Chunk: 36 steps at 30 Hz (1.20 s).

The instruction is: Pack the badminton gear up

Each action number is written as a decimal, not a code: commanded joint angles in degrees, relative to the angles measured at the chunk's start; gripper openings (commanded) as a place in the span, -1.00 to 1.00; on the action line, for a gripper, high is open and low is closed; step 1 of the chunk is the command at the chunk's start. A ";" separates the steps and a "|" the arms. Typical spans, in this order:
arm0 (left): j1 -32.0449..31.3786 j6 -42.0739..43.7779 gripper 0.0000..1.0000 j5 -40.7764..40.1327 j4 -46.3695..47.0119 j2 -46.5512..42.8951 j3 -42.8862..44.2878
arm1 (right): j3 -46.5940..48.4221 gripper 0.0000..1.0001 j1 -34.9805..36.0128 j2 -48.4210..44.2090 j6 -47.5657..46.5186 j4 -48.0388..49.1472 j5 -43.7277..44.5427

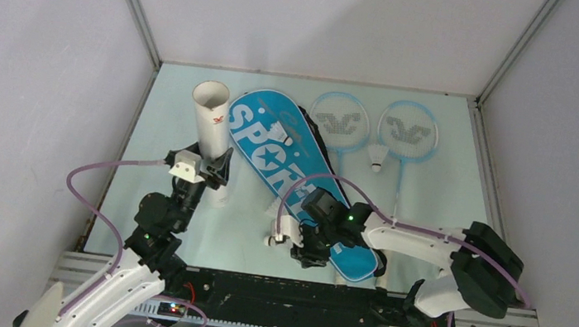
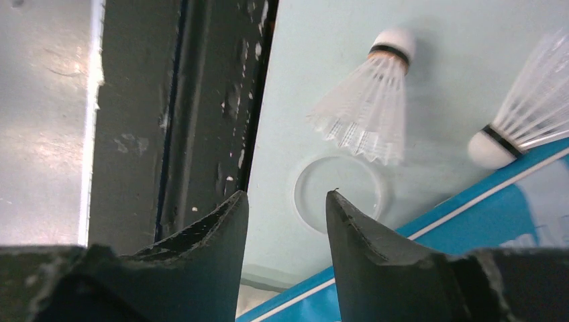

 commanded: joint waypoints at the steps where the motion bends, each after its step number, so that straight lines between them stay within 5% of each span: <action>1: -0.05 -0.94 -0.16 -0.26 2.25 -1.13 1.48 | 1.49 0.05 0.33 -6.28 -0.15 3.27 -3.29; 8: -0.05 -1.13 -0.18 -0.19 0.19 -2.79 1.23 | -1.32 0.29 0.06 -5.58 10.96 14.49 2.52; 19: -0.05 -0.97 -0.20 3.81 0.01 -2.72 0.31 | -4.05 0.38 -1.65 1.86 -3.79 24.17 13.63; 36: -0.01 -1.04 -0.24 6.50 -3.61 -1.23 1.88 | -4.05 0.28 -3.09 6.79 -8.51 32.90 3.03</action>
